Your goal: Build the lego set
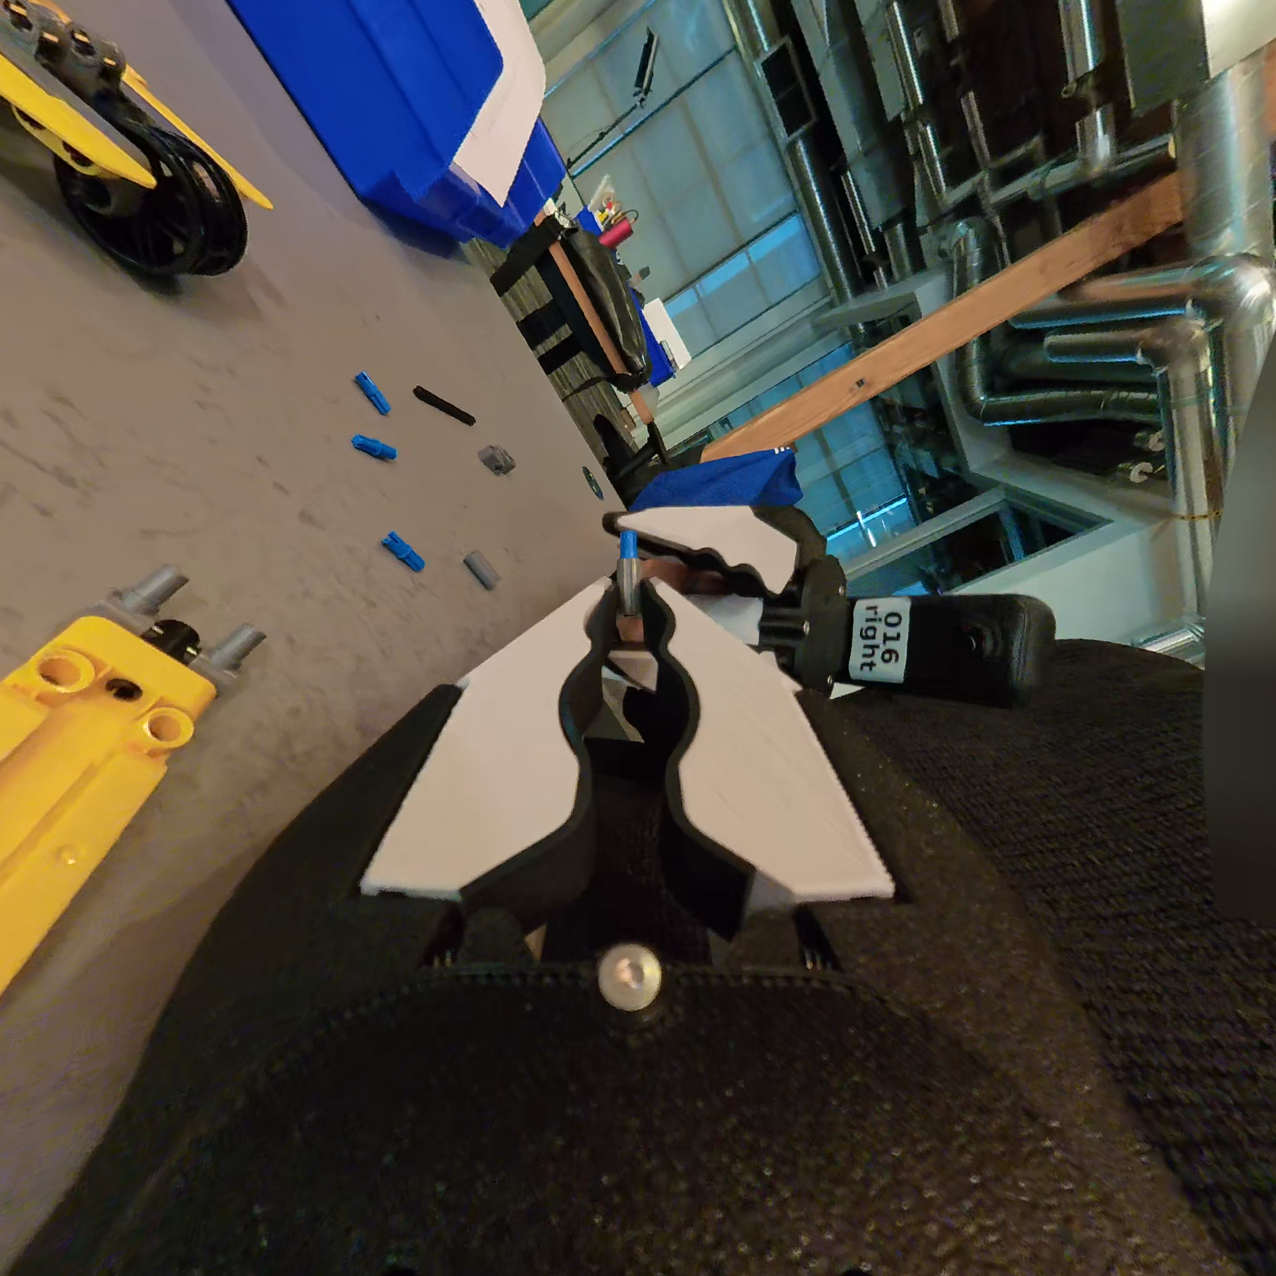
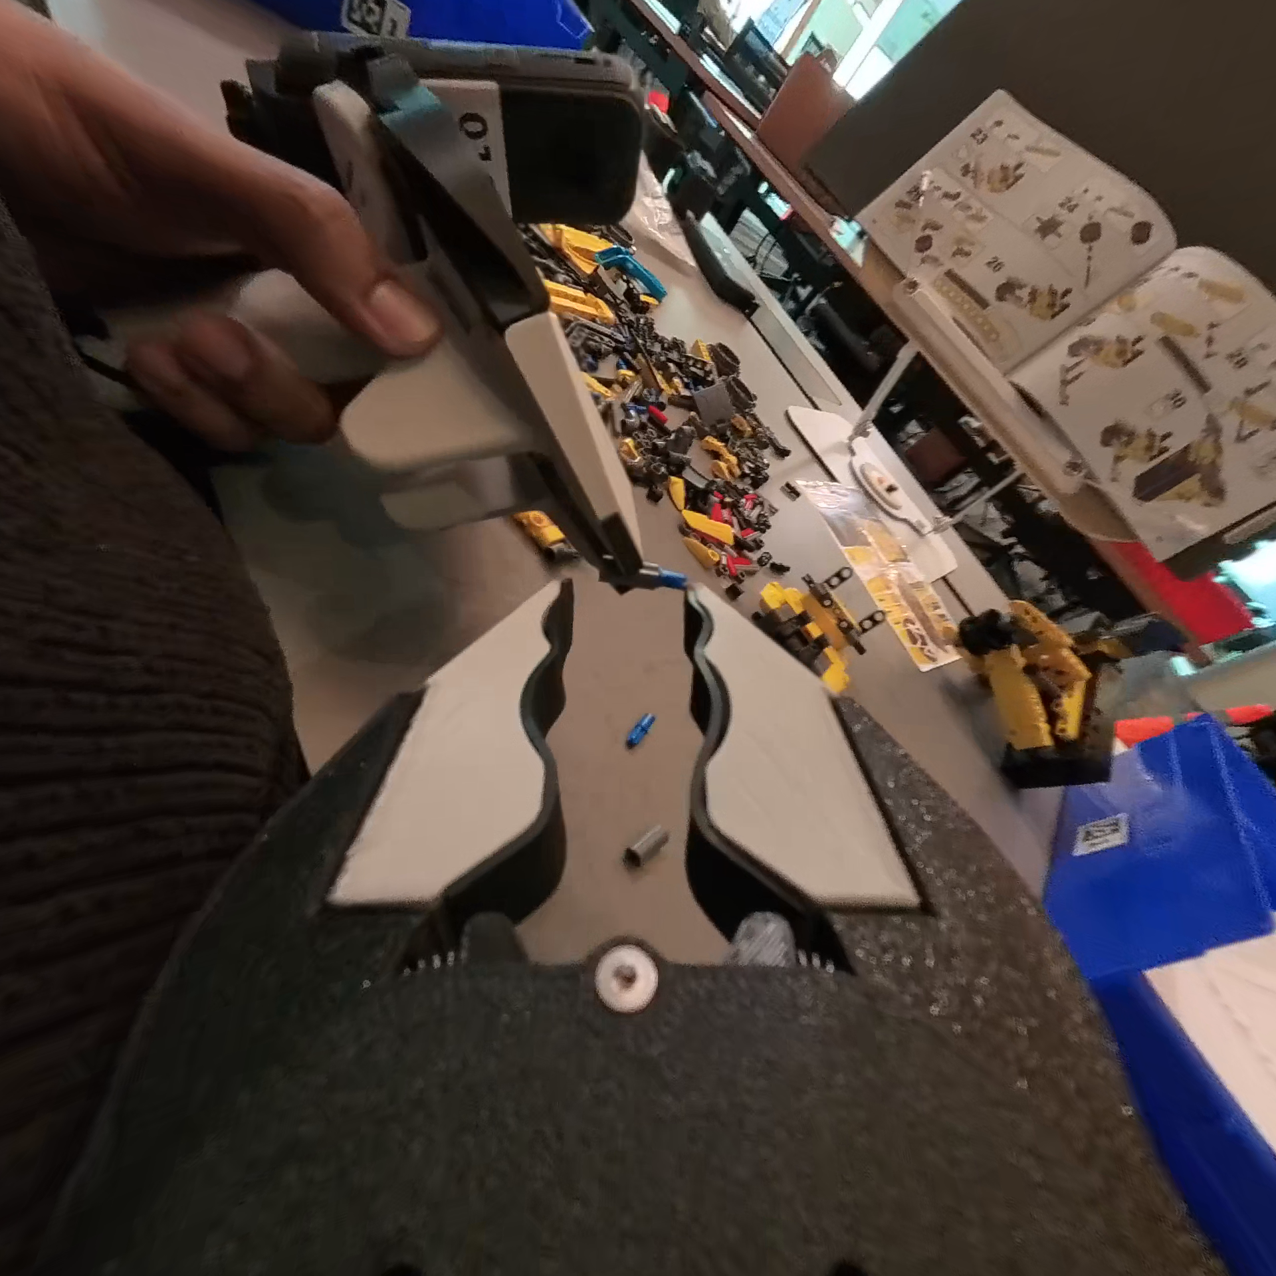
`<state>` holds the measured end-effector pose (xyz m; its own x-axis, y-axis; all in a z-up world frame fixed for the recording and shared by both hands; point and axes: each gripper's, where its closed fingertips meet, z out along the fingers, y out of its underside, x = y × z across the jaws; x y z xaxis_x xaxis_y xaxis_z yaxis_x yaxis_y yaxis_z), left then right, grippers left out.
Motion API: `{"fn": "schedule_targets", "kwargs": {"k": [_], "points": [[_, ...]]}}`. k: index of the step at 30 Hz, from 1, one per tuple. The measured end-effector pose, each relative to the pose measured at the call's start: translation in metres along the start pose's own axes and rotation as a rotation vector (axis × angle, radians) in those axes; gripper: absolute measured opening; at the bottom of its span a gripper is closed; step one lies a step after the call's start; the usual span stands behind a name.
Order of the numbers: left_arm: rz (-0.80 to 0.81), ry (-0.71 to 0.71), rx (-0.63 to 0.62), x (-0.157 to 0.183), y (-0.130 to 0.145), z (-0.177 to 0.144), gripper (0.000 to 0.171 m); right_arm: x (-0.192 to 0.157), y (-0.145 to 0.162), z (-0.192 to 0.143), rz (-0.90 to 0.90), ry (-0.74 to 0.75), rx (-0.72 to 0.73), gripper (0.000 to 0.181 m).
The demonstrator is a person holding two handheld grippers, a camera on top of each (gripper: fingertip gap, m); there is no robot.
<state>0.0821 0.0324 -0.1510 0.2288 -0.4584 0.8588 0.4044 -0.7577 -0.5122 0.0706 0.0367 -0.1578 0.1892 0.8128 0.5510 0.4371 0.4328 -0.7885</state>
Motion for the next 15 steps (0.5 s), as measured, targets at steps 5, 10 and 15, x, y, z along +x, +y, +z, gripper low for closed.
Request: {"fn": "schedule_targets", "kwargs": {"k": [5,10,15], "points": [[-0.002,0.000,0.004,0.000,0.000,0.000,0.003,0.004,-0.003,0.000,0.007,0.023,0.014,0.025],[0.025,-0.027,-0.004,-0.002,0.000,0.001,0.002,0.004,-0.002,0.001,0.085,-0.017,0.013,0.024],[0.150,-0.002,0.062,0.011,-0.015,-0.005,0.032,0.015,-0.016,-0.009,0.542,-0.208,0.156,0.024]]}}
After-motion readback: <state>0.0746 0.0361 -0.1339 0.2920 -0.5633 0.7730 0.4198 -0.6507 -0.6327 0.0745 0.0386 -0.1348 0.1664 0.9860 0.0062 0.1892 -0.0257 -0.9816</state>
